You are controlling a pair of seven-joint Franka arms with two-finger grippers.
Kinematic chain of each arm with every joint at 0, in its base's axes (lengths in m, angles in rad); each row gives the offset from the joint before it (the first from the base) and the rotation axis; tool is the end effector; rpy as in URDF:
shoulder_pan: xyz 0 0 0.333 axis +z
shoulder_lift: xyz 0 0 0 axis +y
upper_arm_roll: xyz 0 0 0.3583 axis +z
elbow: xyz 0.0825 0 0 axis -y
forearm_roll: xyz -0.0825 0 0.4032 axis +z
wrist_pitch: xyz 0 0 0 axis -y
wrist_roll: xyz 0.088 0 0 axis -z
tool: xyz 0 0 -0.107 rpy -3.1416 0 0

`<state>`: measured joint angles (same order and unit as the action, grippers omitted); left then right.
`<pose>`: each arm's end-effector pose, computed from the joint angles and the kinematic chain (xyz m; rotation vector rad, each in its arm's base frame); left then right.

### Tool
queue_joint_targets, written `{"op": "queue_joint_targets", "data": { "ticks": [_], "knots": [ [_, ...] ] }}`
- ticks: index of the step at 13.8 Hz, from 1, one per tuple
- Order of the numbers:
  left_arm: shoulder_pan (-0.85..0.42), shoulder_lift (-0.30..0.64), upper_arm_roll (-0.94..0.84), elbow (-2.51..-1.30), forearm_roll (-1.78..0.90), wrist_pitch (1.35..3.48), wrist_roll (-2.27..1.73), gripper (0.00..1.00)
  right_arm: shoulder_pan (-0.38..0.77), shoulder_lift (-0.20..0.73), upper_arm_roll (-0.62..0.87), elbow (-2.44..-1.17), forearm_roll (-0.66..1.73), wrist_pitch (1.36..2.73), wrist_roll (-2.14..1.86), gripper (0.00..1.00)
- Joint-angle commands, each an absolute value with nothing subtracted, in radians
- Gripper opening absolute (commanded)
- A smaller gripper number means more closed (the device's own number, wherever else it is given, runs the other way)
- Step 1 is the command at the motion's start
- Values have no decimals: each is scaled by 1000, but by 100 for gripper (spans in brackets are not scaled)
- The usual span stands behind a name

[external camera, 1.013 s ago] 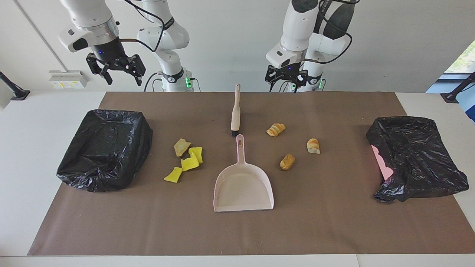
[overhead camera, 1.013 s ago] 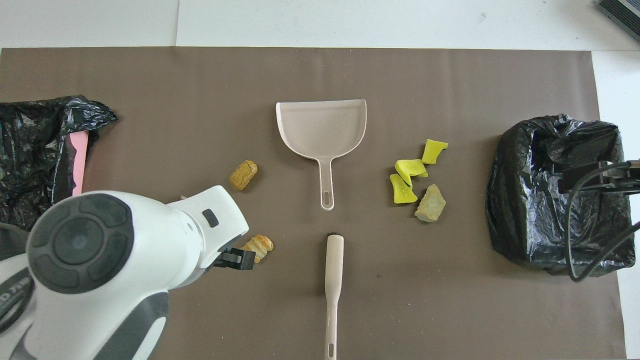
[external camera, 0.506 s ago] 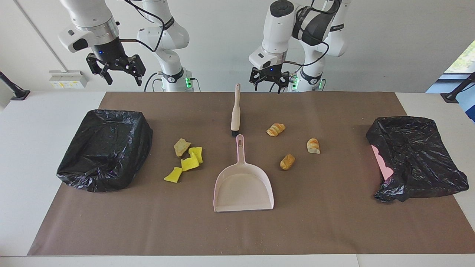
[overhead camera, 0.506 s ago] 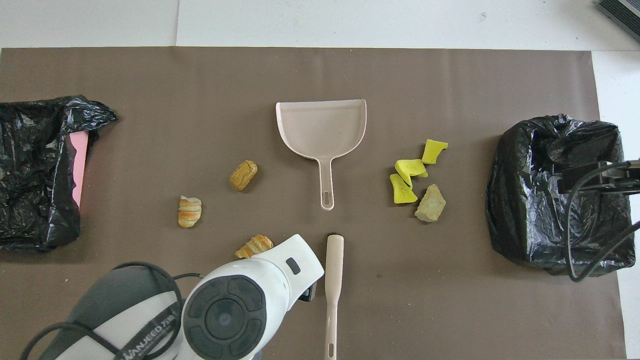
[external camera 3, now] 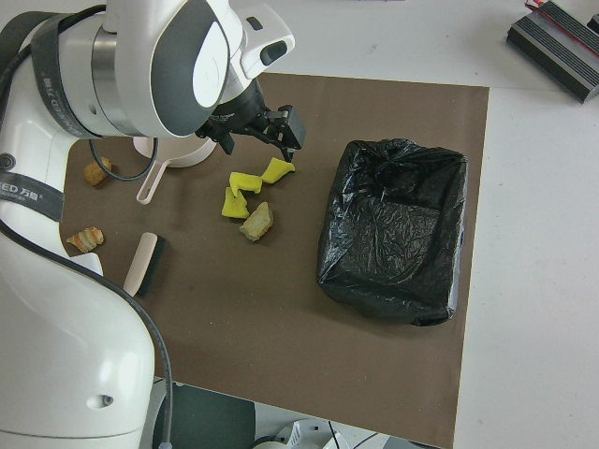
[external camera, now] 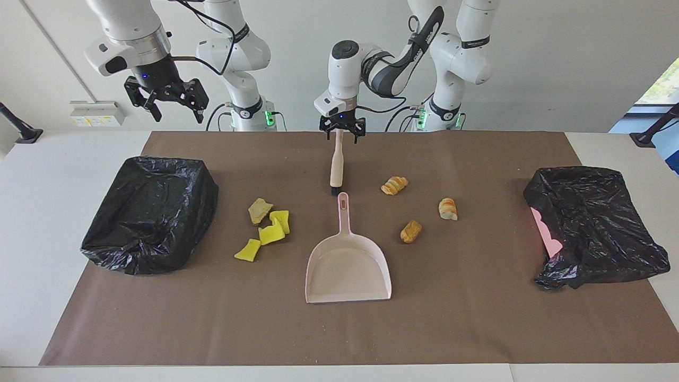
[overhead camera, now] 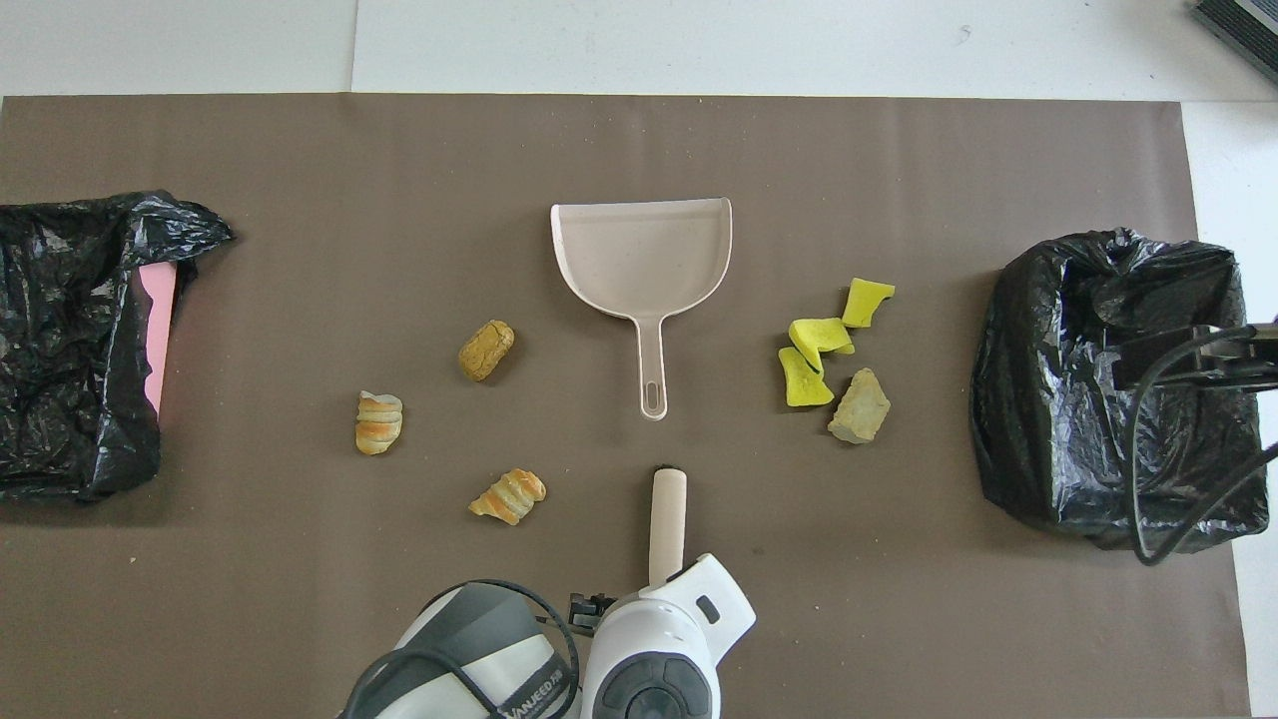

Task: Sweep and dump trash in bin

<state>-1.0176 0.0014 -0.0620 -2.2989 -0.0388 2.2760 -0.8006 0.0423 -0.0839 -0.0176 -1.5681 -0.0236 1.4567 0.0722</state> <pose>0.2463 -0.4625 0.3749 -3.1135 0.3968 0.0597 0.5317 0.0099 0.7047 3.1170 -0.0776 -0.0412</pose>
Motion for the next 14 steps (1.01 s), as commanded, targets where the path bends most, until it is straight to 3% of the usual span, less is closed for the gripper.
{"op": "queue_joint_targets", "data": {
  "ticks": [1, 2, 3, 6, 14],
  "knots": [
    [-1035, -2, -43, -2313, -44, 2295, -814, 100, 31, -109, -11, -1597, -15, 1470, 78, 100],
    [-1040, -3, -43, -2313, -44, 2290, -822, 95, 31, -109, -11, -1597, -15, 1470, 78, 100],
    [-1049, -5, -43, -2313, -46, 2289, -831, 81, 31, -109, -11, -1597, -15, 1470, 78, 100],
    [-1048, -6, -43, -2309, -57, 2254, -882, 0, 31, -109, -11, -1598, -15, 1470, 78, 100],
    [-980, -69, -34, -2289, -107, 2087, -829, 0, 31, -109, -12, -1597, -15, 1470, 77, 100]
  ]
}}
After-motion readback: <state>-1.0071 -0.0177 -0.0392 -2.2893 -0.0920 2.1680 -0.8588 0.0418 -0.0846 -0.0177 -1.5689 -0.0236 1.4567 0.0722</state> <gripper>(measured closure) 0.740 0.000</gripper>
